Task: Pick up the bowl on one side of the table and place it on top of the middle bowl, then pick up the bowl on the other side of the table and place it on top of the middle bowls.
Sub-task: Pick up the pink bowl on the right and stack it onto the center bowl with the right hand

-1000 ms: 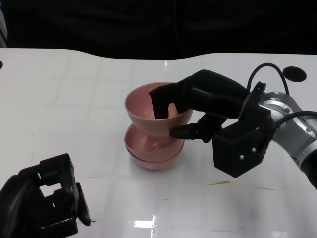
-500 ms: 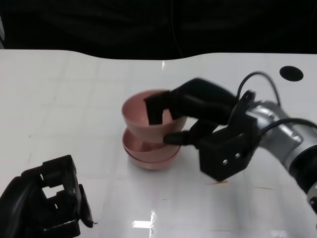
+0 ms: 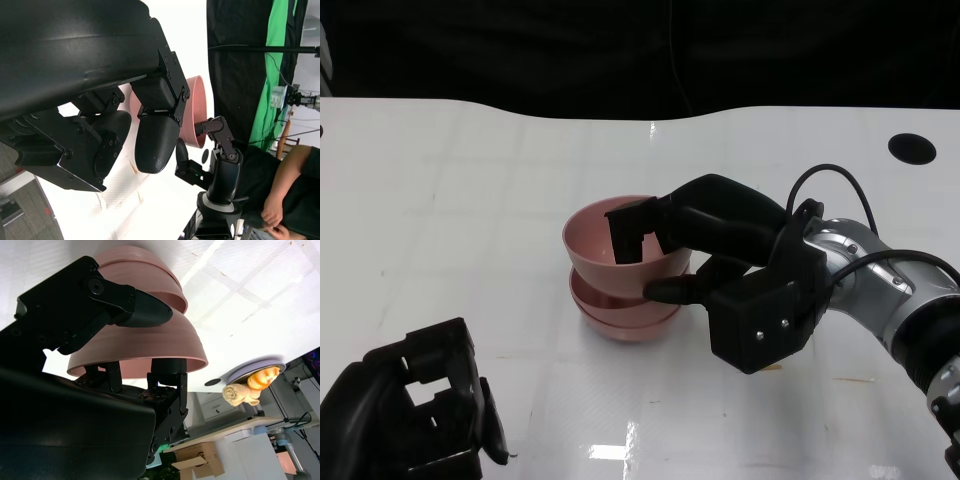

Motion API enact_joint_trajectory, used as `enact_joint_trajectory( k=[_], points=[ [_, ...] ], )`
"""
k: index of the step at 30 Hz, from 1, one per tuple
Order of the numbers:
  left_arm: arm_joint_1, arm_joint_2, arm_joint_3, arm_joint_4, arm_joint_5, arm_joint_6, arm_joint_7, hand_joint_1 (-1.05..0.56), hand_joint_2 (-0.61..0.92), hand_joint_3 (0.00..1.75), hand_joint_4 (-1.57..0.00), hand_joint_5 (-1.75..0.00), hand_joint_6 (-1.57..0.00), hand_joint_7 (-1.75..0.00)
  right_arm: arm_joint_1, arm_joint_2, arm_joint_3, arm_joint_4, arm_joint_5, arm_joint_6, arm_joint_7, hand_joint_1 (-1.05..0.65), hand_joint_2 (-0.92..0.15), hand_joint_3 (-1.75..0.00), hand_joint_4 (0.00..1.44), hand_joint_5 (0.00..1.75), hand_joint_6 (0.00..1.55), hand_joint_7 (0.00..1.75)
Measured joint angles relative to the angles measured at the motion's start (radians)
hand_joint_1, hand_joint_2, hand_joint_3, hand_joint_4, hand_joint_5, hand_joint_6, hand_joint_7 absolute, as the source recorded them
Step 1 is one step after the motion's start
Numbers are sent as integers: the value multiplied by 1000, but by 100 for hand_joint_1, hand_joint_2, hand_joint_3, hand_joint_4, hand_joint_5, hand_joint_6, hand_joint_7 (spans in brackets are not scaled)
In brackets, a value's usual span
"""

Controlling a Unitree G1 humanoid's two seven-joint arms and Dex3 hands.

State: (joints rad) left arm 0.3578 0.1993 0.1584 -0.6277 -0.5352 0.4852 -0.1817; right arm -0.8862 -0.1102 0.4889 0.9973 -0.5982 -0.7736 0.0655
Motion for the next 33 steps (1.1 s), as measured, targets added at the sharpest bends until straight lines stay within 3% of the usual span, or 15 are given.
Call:
enact_joint_trajectory(
  k=[13, 33],
  points=[
    [0, 0, 0, -1, 0, 0, 0, 45, 92, 135, -119, -175, -95, -175, 0, 0, 16, 3, -10, 2, -4, -28, -58, -107, 92, 175, 69, 175],
    [5, 0, -1, -4, 1, -2, 0, 48, 92, 139, -119, -175, -94, -175, 0, 17, 35, 93, -41, 19, -94, -28, -66, -96, 92, 175, 68, 175]
  ],
)
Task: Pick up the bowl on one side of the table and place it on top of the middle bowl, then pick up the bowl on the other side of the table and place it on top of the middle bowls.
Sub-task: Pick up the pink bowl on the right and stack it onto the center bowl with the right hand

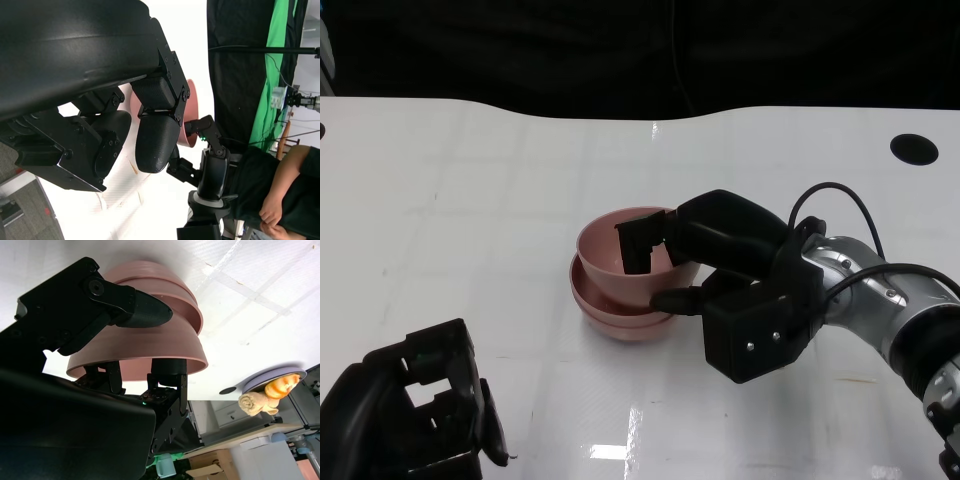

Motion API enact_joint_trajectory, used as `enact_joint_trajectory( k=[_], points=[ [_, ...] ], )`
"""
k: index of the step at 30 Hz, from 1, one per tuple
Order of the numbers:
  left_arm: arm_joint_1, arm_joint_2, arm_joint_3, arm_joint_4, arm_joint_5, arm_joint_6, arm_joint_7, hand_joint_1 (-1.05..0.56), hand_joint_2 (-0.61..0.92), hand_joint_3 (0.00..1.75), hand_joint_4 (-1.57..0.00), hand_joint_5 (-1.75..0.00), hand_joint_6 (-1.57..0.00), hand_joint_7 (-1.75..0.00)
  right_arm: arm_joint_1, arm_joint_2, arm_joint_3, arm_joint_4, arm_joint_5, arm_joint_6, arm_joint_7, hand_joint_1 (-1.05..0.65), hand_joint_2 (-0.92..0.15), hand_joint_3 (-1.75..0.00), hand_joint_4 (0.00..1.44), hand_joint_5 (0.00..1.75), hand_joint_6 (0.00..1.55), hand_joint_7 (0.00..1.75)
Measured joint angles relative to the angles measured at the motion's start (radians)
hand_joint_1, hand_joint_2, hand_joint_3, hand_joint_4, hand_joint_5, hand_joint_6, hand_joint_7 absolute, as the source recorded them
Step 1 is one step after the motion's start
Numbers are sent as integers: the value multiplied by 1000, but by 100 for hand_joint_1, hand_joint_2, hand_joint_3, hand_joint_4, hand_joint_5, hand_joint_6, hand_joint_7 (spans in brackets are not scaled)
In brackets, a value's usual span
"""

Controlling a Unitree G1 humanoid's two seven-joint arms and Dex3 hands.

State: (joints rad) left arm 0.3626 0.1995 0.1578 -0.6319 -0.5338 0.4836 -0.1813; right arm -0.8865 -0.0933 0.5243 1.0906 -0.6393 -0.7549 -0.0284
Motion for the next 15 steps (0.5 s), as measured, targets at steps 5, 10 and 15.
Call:
enact_joint_trajectory(
  k=[5, 10, 15],
  points=[
    [0, 0, 0, 0, 2, -1, 0, 48, 92, 138, -120, -175, -95, -175, 0, 5, 3, 11, -4, 5, -2, -28, -68, -94, 91, 175, 68, 175],
    [0, 0, 0, 0, 2, -2, 0, 48, 92, 137, -120, -175, -95, -175, 0, 7, 3, 15, -5, 9, -5, -28, -67, -93, 91, 175, 68, 175],
    [0, 1, -1, 1, 5, -9, -9, 47, 92, 137, -120, -175, -95, -175, 0, 8, 7, 22, -12, 9, -13, -28, -67, -93, 91, 175, 68, 175]
  ],
)
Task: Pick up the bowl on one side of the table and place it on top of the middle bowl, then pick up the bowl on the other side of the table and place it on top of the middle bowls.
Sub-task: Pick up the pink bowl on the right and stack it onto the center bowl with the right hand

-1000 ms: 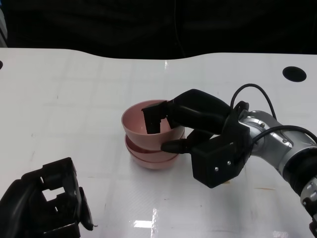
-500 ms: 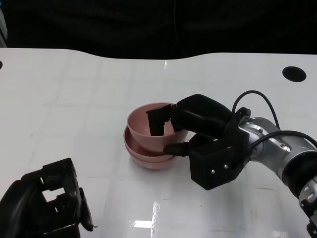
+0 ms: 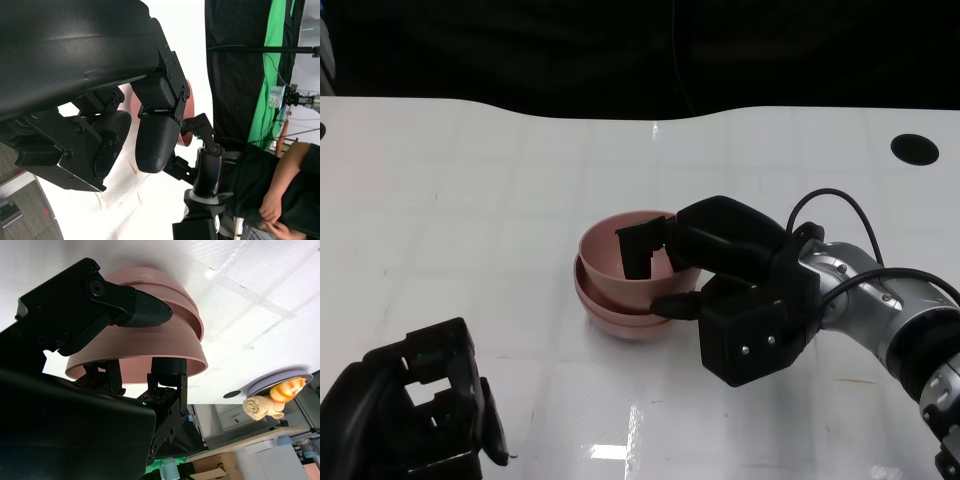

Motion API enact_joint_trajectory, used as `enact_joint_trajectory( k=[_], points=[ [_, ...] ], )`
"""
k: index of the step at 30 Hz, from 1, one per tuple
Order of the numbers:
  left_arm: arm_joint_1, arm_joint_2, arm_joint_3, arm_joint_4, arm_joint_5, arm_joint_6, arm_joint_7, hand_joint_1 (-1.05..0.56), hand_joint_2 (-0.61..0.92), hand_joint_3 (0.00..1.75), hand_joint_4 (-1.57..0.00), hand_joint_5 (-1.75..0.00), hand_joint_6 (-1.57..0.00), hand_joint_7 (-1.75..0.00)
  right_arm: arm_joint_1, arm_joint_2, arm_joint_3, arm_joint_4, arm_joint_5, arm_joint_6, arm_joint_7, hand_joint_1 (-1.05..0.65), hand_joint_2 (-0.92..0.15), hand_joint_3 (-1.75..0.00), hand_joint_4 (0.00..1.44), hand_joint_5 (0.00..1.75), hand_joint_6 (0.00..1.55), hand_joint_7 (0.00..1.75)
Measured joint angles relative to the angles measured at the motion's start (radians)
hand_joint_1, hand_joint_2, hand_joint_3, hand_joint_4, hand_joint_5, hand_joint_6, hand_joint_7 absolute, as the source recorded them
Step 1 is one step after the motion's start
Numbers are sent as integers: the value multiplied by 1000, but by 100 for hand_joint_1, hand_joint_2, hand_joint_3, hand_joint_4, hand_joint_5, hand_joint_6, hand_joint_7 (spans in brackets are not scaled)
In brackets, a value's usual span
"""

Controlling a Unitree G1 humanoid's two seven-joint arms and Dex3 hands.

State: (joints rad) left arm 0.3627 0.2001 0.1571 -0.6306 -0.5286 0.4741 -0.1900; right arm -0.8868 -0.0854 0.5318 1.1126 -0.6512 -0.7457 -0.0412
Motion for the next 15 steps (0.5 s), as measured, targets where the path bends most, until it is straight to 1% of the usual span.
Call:
enact_joint_trajectory(
  k=[8, 15],
  points=[
    [0, 0, -1, 0, 11, 0, 0, 47, 92, 135, -120, -175, -96, -175, -6, 5, 13, 0, -3, 0, -1, -31, -71, -88, 91, 175, 68, 175],
    [-1, -2, -4, 3, 17, 0, 0, 49, 92, 136, -120, -175, -96, -175, -8, 10, 21, 5, -7, 1, -10, -30, -72, -82, 91, 175, 68, 175]
  ],
)
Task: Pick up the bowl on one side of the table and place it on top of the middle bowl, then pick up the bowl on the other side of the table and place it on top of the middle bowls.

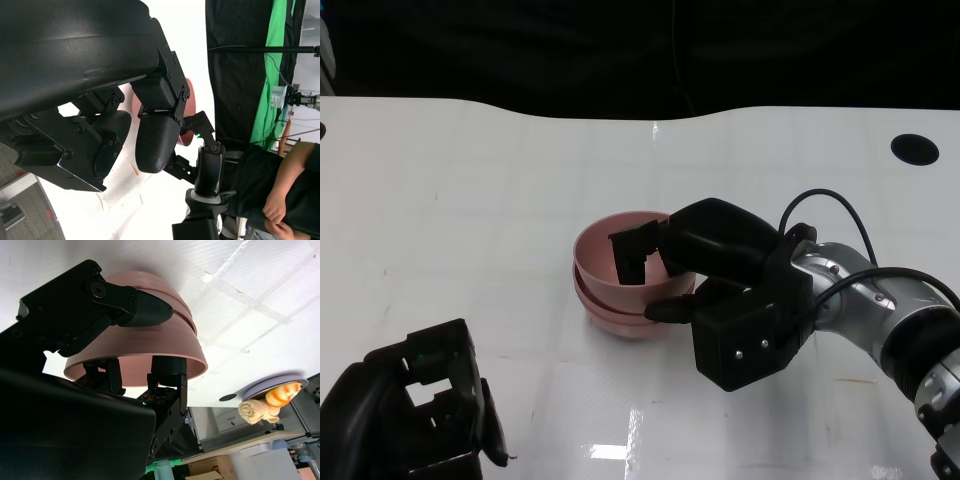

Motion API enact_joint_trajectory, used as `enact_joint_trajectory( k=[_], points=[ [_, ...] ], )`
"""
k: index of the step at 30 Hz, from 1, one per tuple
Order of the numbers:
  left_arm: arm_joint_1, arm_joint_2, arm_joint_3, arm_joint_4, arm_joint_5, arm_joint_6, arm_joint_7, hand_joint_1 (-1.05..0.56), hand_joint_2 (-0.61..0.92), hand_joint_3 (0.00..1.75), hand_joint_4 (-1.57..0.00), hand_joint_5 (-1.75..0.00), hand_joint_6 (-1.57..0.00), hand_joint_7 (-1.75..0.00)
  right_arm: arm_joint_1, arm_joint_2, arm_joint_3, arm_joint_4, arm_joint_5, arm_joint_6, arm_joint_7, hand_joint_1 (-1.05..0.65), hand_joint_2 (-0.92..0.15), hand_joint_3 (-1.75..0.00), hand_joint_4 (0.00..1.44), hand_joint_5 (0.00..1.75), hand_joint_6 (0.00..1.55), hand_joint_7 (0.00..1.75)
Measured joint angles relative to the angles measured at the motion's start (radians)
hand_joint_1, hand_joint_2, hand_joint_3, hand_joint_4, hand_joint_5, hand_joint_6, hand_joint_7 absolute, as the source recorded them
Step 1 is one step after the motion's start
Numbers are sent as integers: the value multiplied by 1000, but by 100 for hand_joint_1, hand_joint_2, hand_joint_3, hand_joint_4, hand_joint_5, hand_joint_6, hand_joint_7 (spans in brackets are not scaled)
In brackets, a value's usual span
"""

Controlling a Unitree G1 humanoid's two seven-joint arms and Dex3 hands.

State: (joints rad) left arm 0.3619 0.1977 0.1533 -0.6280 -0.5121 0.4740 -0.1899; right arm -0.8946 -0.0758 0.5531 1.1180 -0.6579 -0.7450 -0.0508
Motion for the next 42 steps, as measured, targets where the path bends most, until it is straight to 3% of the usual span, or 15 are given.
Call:
enact_joint_trajectory(
  k=[7, 9, 10, 11, 12, 13, 14, 15, 17, 19, 33, 42],
  points=[
    [-1, -4, -2, 1, 3, 0, 0, 49, 92, 135, -120, -175, -95, -175, -5, 0, 5, 3, -20, 0, -16, -29, -74, -75, 91, 175, 68, 175],
    [-1, -4, -3, 1, 4, 0, 0, 50, 92, 135, -120, -175, -95, -175, -5, 0, 6, 3, -23, 2, -17, -27, -73, -76, 91, 175, 71, 165],
    [-1, -4, -3, 1, 5, 0, 0, 50, 92, 135, -120, -175, -95, -175, -5, 0, 6, 3, -23, 2, -17, -26, -71, -77, 89, 175, 76, 152],
    [-1, -4, -3, 1, 5, 0, 0, 49, 92, 135, -120, -175, -95, -175, -5, 0, 7, 3, -26, 2, -20, -32, -73, -67, 87, 157, 80, 114],
    [-1, -4, -3, 1, 5, 0, 0, 49, 92, 135, -120, -175, -95, -175, -5, 0, 8, 3, -30, 2, -25, -44, -83, -42, 85, 113, 85, 61],
    [-1, -5, -3, 1, 5, 0, 0, 49, 92, 135, -120, -175, -95, -175, -6, 0, 9, 3, -33, 2, -27, -48, -88, -33, 86, 95, 88, 38],
    [-1, -5, -3, 1, 4, 0, 0, 49, 92, 136, -120, -175, -95, -175, -7, -1, 10, 3, -33, 4, -14, -72, -90, -41, 41, 51, 56, 16],
    [-1, -6, -2, 1, 4, 0, 0, 49, 92, 137, -120, -175, -95, -175, -11, -3, 13, 1, -34, 16, 17, -86, -91, -48, 21, 26, 35, 8],
    [-2, -7, -3, 1, 3, 0, 0, 49, 92, 137, -121, -175, -95, -175, -24, -9, 33, -6, -46, 63, 85, -101, -92, -65, 4, 5, 8, 2],
    [-2, -7, -3, 1, 5, 0, 0, 49, 92, 136, -121, -175, -95, -175, -26, -14, 46, -17, -69, 103, 100, -104, -92, -74, 1, 1, 2, 0],
    [-2, -8, -3, 1, 12, 0, 0, 50, 92, 135, -121, -175, -96, -175, -22, -15, 74, -75, -94, 171, 72, -105, -92, -85, 0, 0, 0, 0],
    [-8, -8, -2, 1, 12, 0, 0, 49, 92, 135, -121, -175, -96, -175, 7, -56, 78, -152, -107, 186, 63, -105, -92, -85, 0, 0, 0, 0]
  ],
)
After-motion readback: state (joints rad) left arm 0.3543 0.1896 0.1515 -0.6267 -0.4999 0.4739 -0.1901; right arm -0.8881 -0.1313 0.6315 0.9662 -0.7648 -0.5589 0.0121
